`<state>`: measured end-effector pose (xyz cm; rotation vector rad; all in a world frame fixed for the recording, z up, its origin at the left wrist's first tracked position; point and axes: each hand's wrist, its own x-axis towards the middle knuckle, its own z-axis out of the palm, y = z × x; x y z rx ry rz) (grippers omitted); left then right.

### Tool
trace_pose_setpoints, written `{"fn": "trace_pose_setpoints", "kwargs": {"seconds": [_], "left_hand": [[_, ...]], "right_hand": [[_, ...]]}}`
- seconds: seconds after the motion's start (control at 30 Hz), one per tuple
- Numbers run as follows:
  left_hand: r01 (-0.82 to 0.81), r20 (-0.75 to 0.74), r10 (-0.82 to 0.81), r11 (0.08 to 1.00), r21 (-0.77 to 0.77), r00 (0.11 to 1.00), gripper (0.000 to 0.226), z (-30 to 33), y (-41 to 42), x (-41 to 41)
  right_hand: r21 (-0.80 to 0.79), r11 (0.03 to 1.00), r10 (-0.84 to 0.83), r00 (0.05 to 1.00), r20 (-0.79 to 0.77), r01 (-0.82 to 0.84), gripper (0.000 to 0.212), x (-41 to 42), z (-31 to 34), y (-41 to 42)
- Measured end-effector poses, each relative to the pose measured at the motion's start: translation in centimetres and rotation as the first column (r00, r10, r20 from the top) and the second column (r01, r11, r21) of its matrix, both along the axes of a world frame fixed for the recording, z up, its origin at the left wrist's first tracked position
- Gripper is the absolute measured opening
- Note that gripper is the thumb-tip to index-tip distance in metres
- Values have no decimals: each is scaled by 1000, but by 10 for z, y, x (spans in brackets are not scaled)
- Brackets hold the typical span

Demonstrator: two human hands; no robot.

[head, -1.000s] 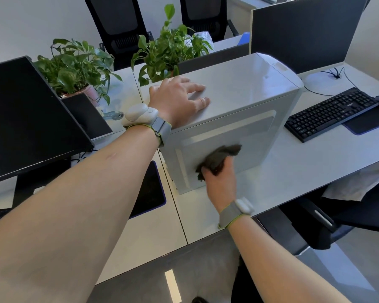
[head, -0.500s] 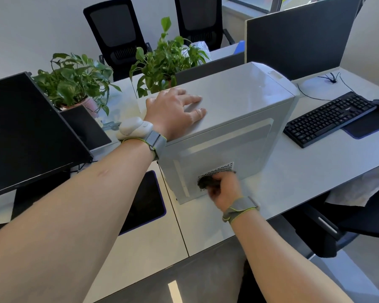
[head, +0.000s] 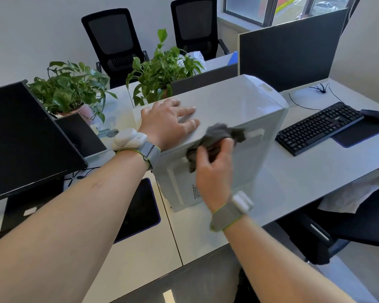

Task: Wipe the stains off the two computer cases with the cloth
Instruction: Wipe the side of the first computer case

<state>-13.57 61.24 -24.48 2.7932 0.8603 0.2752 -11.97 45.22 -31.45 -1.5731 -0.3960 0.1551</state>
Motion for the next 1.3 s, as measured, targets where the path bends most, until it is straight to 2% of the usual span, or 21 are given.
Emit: {"fn": "trace_pose_setpoints", "kwargs": {"seconds": [0.07, 0.13, 0.2, 0.27, 0.33, 0.47, 0.53, 0.67, 0.73, 0.8, 0.9, 0.97, 1.03, 1.2, 1.3], "left_hand": [[-3, 11, 3, 1000, -2, 1000, 51, 0, 1, 1], [-2, 10, 2, 1000, -11, 1000, 51, -1, 2, 1], [2, 1, -2, 1000, -7, 1000, 51, -1, 5, 1], [11, 1, -11, 1000, -12, 1000, 52, -1, 5, 1], [22, 4, -22, 1000, -10, 1000, 56, -2, 4, -1], [22, -7, -22, 1000, -1, 1000, 56, -2, 4, -2], [31, -17, -31, 999, 10, 999, 54, -2, 4, -1], [27, -15, -26, 999, 24, 1000, 52, -3, 4, 0], [23, -16, -23, 1000, 18, 1000, 55, -4, 5, 0], [21, -20, -21, 1000, 6, 1000, 58, -4, 5, 0], [6, -18, -6, 1000, -13, 1000, 59, -4, 3, -1], [-5, -9, 5, 1000, -21, 1000, 58, -4, 2, -1], [-17, 1, 17, 999, -28, 1000, 56, -4, 2, 0], [-31, 29, 33, 998, -62, 999, 55, -3, 0, 1], [-35, 23, 37, 997, -65, 999, 55, -1, 0, 0]], "right_hand": [[-68, 985, 165, 984, 67, -161, 27, -30, -4, 6], [-144, 920, 376, 925, 58, -365, 29, -50, -4, 13], [-211, 881, 443, 895, 52, -424, 29, -52, 2, 14], [-181, 909, 391, 918, 58, -376, 23, -36, 13, 6], [-116, 963, 251, 968, 34, -245, 19, -6, 21, -3], [64, 998, -13, 994, -113, 21, 16, 74, 20, -25], [42, 996, -72, 985, -158, 79, 15, 106, 15, -41], [-53, 998, -54, 986, -158, 46, 12, 153, -5, -66], [-157, 988, -41, 976, -213, 8, 15, 166, -30, -71], [-275, 958, -15, 945, -328, -80, 17, 171, -69, -77], [-375, 887, 26, 841, -541, -269, 19, 171, -143, -72], [-468, 833, -7, 840, -542, -295, 18, 174, -183, -68], [-412, 878, -64, 791, -608, -246, 22, 172, -199, -64], [-249, 962, -116, 663, -739, -109, 49, 164, -235, -54], [-229, 972, -154, 587, -795, -56, 61, 129, -217, -43]]}}
